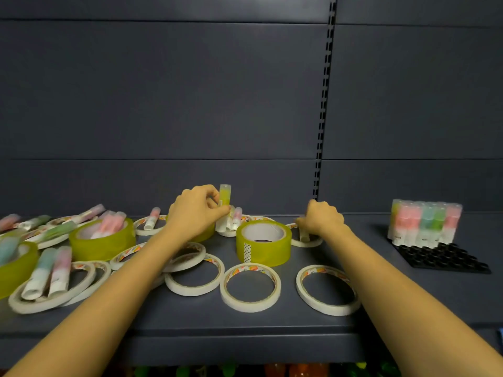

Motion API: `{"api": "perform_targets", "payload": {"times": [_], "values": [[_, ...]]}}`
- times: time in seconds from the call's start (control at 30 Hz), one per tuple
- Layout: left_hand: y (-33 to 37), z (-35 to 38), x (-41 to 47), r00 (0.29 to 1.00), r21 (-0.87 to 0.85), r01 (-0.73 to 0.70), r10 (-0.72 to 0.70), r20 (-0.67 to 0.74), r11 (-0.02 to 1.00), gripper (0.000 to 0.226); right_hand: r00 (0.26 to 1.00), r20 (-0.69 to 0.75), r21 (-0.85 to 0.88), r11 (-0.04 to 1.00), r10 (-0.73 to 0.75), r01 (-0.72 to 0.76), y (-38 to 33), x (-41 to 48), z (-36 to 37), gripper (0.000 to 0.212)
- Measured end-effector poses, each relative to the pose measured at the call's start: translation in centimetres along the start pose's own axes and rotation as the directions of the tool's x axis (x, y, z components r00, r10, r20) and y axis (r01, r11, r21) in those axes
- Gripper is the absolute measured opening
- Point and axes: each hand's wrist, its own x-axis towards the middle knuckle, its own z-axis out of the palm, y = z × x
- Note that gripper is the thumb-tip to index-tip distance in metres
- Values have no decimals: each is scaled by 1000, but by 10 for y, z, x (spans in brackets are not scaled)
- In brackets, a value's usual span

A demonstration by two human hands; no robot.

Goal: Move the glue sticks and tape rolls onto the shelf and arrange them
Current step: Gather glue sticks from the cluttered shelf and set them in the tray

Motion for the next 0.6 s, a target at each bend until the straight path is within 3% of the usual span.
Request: {"api": "perform_targets", "payload": {"times": [0.13, 0.4, 0.6], "values": [[4, -1, -3, 997, -47, -65, 63, -50, 997, 16, 998, 41, -2, 999, 38, -38, -1, 7, 13, 62], [26, 3, -5, 993, -186, -66, 47, -105, 980, 20, 994, -89, 166, 983, -65, 79, 11, -3, -14, 48], [63, 28, -5, 991, -283, -119, 98, -88, 952, 22, 963, -264, 296, 945, -57, 137, 53, -35, -42, 40]]}}
